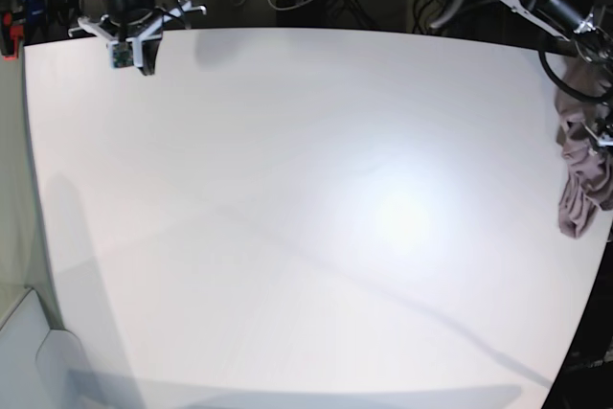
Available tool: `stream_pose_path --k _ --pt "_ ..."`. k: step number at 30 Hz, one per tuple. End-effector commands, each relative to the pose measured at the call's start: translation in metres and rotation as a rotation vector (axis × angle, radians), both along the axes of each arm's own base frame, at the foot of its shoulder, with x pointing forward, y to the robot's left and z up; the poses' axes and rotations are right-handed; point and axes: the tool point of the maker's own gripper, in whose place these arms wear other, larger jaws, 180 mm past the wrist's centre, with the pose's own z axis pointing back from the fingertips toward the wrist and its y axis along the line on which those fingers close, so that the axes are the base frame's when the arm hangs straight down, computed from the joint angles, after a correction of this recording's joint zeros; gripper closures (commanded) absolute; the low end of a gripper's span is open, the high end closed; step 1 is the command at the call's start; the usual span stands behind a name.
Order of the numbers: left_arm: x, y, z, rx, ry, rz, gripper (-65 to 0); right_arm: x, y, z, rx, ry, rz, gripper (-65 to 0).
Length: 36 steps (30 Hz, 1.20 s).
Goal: Layout the t-shirt on the table in an organized manner, then fold the t-shirt properly
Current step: 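Grasp the crumpled pink t-shirt with the left gripper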
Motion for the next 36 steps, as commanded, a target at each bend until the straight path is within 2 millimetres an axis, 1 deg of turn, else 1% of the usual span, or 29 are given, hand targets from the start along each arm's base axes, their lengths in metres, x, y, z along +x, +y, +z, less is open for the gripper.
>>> stream_pose_path --k 1,2,4,6,7,8,9,11,13,15,18,19,20,23,24,26,28,29,33,36 --pt "0.008 0.01 0.018 0.037 -0.047 0.003 -32.2 0.002 0.0 0.008 -0.006 -0.03 0.011 0.0" --pt "0.008 0.009 0.018 0.035 -0.049 0.003 -28.6 0.002 0.0 0.008 -0.006 -0.03 0.011 0.0" --pt "0.008 0.009 0.018 0.035 -0.049 0.003 -18.2 0.002 0.0 0.008 -0.006 -0.03 0.011 0.0" --pt "0.008 0.009 0.017 0.034 -0.044 0.003 -2.7 0.002 0.0 0.008 -0.006 -0.03 0.011 0.0" --pt "0.01 0.009 0.018 0.034 -0.05 0.003 0.0 0.002 0.0 0.008 -0.006 -0.03 0.011 0.0" --pt "0.013 0.009 0.02 0.034 -0.058 0.003 0.0 0.002 0.0 0.008 -0.006 -0.03 0.011 0.0" --pt "0.013 0.009 0.02 0.033 -0.058 0.003 -2.4 0.002 0.0 0.008 -0.006 -0.03 0.011 0.0" --pt "0.014 0.008 0.024 0.034 -0.065 0.0 -0.1 0.002 0.0 0.008 -0.006 -0.03 0.011 0.0" --pt "0.016 0.006 0.03 0.047 -0.082 0.0 -0.6 0.002 0.0 0.008 -0.006 -0.03 0.011 0.0" --pt "0.019 0.002 0.043 0.077 -0.111 -0.002 -0.5 0.002 0.0 0.008 -0.006 -0.03 0.011 0.0" --pt "0.022 -0.01 0.066 0.117 -0.138 -0.021 -0.5 0.002 0.0 0.008 -0.006 -0.03 0.011 0.0" --pt "0.029 -0.017 0.077 0.128 -0.146 -0.044 -0.5 0.002 -0.001 0.008 -0.007 -0.03 0.01 0.0" --pt "0.034 -0.023 0.094 0.157 -0.157 -0.068 -0.5 0.003 -0.002 0.008 -0.009 -0.031 0.008 0.0" --pt "0.044 -0.041 0.136 0.236 -0.182 -0.125 -0.5 0.003 -0.002 0.008 -0.009 -0.031 0.008 0.0" --pt "0.051 -0.053 0.149 0.259 -0.203 -0.161 -0.5 0.003 -0.002 0.008 -0.009 -0.031 0.008 0.0" --pt "0.063 -0.075 0.166 0.278 -0.24 -0.217 -0.5 0.003 -0.002 0.008 -0.009 -0.032 0.008 0.0" --pt "0.073 -0.093 0.179 0.287 -0.27 -0.266 -0.5 0.007 -0.001 0.01 -0.008 -0.043 0.009 0.0" --pt "0.079 -0.101 0.181 0.275 -0.273 -0.286 -0.5 0.009 -0.002 0.011 -0.009 -0.048 0.008 0.0" --pt "0.103 -0.124 0.2 0.28 -0.324 -0.357 -0.5 0.01 -0.003 0.012 -0.013 -0.05 0.006 0.0" --pt "0.123 -0.149 0.216 0.312 -0.358 -0.445 -0.5 0.011 -0.004 0.012 -0.014 -0.051 0.005 0.0"
